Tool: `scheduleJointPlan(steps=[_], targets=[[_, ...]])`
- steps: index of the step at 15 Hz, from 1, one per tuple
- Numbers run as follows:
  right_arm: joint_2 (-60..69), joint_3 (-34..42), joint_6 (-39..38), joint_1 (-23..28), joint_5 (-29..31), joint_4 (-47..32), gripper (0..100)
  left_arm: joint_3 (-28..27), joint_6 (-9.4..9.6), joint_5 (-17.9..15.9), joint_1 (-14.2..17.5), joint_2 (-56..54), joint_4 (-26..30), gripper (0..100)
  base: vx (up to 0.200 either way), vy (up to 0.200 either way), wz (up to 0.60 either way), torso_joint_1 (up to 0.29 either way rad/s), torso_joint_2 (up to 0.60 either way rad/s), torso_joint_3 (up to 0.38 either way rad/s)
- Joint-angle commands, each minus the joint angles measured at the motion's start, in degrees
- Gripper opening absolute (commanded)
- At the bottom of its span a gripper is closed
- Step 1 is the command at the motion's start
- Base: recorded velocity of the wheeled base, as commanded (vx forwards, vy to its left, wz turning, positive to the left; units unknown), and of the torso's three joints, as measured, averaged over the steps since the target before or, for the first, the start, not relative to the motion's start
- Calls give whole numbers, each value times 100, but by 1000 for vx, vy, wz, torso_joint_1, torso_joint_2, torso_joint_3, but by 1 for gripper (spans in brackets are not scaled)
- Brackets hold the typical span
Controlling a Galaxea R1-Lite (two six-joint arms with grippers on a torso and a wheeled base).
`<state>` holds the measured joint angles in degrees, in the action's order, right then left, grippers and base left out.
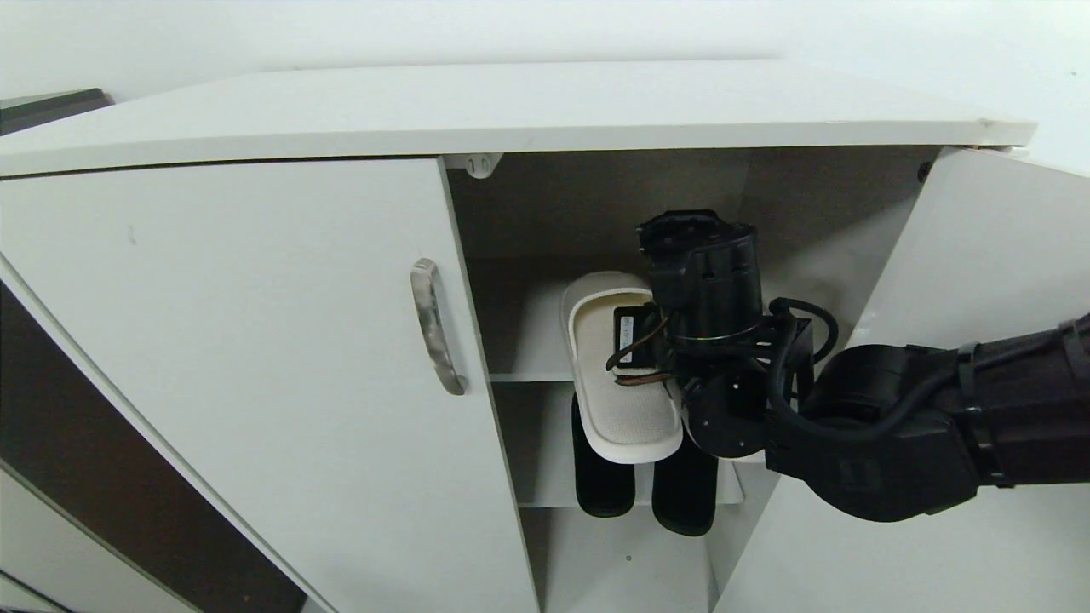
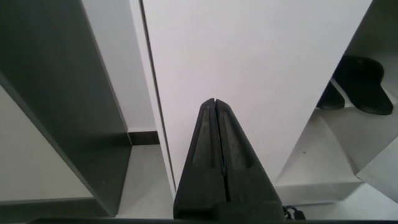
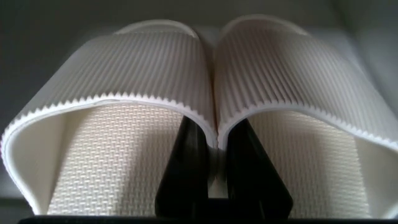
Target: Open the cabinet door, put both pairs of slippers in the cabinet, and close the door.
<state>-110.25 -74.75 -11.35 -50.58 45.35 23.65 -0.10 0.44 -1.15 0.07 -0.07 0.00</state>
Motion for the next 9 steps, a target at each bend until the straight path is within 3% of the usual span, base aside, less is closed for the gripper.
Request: scheduleJointPlan(steps=[1,9], targets=[[-128,-145,71,118,0,8,0,1,0,0,1,7,0,0,0,0,0,0,0,0],[-638,-1305,318,365,-9,-212,0,1,0,0,1,7,0,0,0,0,0,0,0,0]])
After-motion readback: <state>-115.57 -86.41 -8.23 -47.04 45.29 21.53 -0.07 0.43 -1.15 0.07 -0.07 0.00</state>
